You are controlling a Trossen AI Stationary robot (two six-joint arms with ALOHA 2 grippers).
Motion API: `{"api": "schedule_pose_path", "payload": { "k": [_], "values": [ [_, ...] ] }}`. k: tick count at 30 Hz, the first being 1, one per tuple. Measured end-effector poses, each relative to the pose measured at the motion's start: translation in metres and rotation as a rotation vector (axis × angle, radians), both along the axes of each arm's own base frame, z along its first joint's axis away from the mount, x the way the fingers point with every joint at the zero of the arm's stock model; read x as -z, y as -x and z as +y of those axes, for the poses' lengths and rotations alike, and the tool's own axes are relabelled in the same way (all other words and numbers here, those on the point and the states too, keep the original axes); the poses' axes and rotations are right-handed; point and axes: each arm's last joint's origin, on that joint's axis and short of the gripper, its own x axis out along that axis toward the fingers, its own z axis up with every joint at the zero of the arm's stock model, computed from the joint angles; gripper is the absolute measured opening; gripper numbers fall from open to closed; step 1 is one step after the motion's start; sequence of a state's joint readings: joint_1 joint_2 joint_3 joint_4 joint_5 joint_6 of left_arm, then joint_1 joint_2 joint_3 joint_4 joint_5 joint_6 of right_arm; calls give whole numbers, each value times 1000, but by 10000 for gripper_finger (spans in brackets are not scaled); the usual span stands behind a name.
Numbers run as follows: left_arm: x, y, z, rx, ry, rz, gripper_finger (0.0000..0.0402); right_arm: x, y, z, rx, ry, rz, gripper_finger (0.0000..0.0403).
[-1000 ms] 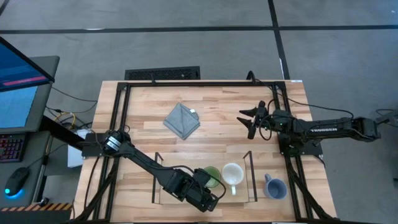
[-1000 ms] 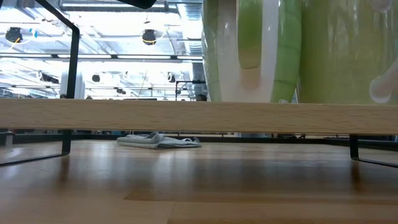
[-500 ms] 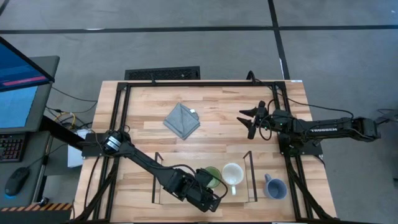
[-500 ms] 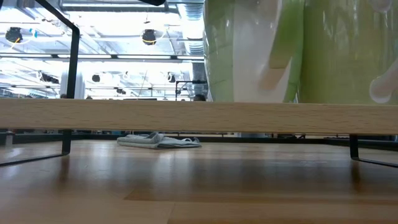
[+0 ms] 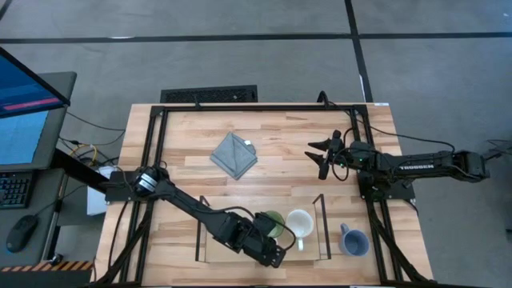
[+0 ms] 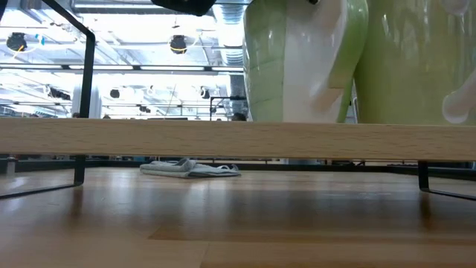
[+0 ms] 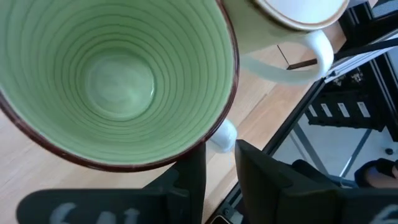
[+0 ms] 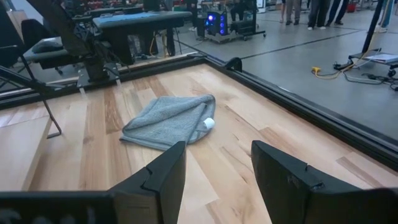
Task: Stack small to large cups/mugs on shelf
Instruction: Put the green mug on the shelf, then put the blue mug on the shelf
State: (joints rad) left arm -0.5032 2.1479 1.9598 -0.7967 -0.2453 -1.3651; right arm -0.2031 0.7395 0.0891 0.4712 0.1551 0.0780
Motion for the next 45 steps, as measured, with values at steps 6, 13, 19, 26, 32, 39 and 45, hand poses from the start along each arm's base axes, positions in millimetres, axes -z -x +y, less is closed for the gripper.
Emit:
{"api": "schedule_pose_path", "payload": {
  "k": [6,13,19,26,32,39,45],
  "values": [
    [0,0,0,6,10,5,76,0,0,0,0,3,1,205],
    [0,3,-5,8,24,9,76,0,0,0,0,1,0,205],
    [0,6,-11,22,31,11,76,0,0,0,0,1,0,205],
    [-1,12,-22,53,-11,-8,76,0,0,0,0,0,0,205],
    [-5,11,-22,45,-93,-72,76,0,0,0,0,0,-1,205],
    [-10,0,-16,76,-126,-159,76,0,0,0,2,-9,-4,205],
    [-11,-6,-7,71,-153,-165,76,0,0,0,2,-9,-4,205]
  ]
}}
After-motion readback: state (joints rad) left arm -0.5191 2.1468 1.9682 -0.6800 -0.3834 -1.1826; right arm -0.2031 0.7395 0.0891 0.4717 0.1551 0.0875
